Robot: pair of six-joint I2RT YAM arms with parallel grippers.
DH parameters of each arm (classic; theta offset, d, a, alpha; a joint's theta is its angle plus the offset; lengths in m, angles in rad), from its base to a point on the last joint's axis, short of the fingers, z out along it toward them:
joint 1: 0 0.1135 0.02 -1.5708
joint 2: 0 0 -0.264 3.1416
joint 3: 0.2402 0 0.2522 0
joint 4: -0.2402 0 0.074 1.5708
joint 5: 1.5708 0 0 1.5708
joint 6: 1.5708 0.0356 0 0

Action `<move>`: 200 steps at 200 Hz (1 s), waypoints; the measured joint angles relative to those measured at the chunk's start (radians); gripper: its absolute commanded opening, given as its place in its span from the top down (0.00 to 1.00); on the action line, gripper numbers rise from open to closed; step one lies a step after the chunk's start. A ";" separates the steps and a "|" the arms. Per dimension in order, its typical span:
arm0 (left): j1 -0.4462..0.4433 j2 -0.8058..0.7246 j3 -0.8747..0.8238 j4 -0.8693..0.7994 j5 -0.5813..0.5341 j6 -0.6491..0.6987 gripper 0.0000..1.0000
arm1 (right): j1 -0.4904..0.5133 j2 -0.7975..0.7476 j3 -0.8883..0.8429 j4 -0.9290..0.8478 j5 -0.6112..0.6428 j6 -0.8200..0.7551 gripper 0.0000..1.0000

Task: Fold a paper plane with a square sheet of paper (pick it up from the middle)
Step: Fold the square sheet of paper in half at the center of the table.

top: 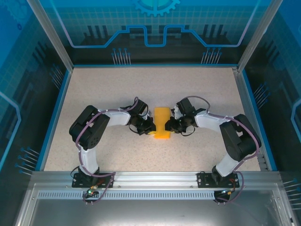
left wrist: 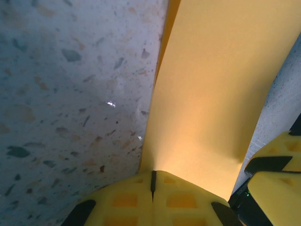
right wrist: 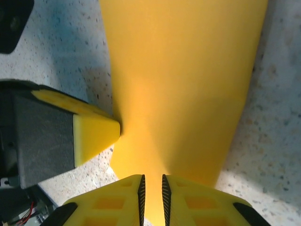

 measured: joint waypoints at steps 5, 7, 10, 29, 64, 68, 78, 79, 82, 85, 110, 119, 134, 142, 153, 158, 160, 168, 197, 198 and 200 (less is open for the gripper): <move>0.000 0.000 0.000 0.000 0.000 0.000 1.00 | 0.000 -0.001 -0.004 0.000 -0.003 0.003 0.81; 0.000 0.000 0.000 0.000 0.000 0.000 1.00 | 0.000 -0.001 -0.006 0.000 -0.004 0.003 0.81; 0.000 0.000 0.000 0.000 -0.001 0.000 1.00 | 0.000 0.000 -0.009 0.000 -0.005 0.003 0.81; -0.002 0.000 0.000 0.000 -0.003 -0.001 1.00 | 0.000 0.000 -0.019 0.000 -0.010 0.006 0.81; -0.002 -0.002 0.000 0.000 -0.007 -0.002 1.00 | 0.000 0.014 -0.026 -0.008 -0.003 0.005 0.81; -0.002 -0.002 0.000 0.000 -0.007 -0.002 1.00 | 0.000 0.014 -0.028 -0.011 -0.001 0.005 0.81; -0.002 -0.002 0.000 0.000 -0.007 -0.002 1.00 | 0.000 0.016 -0.035 -0.017 0.005 0.003 0.81; -0.002 -0.002 0.000 0.000 -0.007 -0.002 1.00 | 0.000 0.016 -0.036 -0.018 0.005 0.003 0.81; -0.002 -0.002 0.000 0.000 -0.007 -0.002 1.00 | -0.001 0.016 -0.039 -0.019 0.006 0.003 0.81; -0.002 -0.002 0.000 0.000 -0.007 -0.002 1.00 | -0.001 0.016 -0.042 -0.021 0.006 0.002 0.81; -0.003 -0.002 0.000 0.000 -0.009 -0.003 1.00 | -0.005 0.017 -0.048 -0.042 0.016 -0.003 0.81; -0.003 -0.002 0.000 0.000 -0.010 -0.002 1.00 | -0.005 0.017 -0.048 -0.045 0.019 -0.006 0.81; -0.003 -0.003 0.000 0.000 -0.010 -0.002 1.00 | -0.005 0.016 -0.047 -0.045 0.019 -0.009 0.81; -0.003 -0.003 0.000 0.000 -0.010 -0.002 1.00 | -0.005 0.013 -0.046 -0.045 0.019 -0.009 0.81; -0.004 -0.003 0.000 0.000 -0.010 -0.002 1.00 | -0.005 0.006 -0.046 -0.043 0.016 -0.009 0.81; -0.004 -0.003 0.000 0.000 -0.010 -0.003 1.00 | -0.005 0.002 -0.046 -0.039 0.011 -0.009 0.81; -0.003 -0.003 0.000 0.000 -0.010 -0.002 1.00 | -0.005 0.001 -0.046 -0.038 0.011 -0.009 0.81; -0.003 -0.003 0.000 0.000 -0.010 -0.003 1.00 | -0.005 -0.001 -0.044 -0.030 0.004 -0.008 0.81; -0.004 -0.002 0.000 0.000 -0.010 -0.002 1.00 | -0.005 0.021 -0.038 0.009 -0.006 -0.005 0.81; -0.003 -0.003 0.000 0.000 -0.010 -0.003 1.00 | -0.005 0.022 -0.038 0.010 -0.006 -0.005 0.81; -0.003 -0.003 0.000 0.000 -0.010 -0.003 1.00 | -0.005 0.025 -0.038 0.011 -0.006 -0.005 0.81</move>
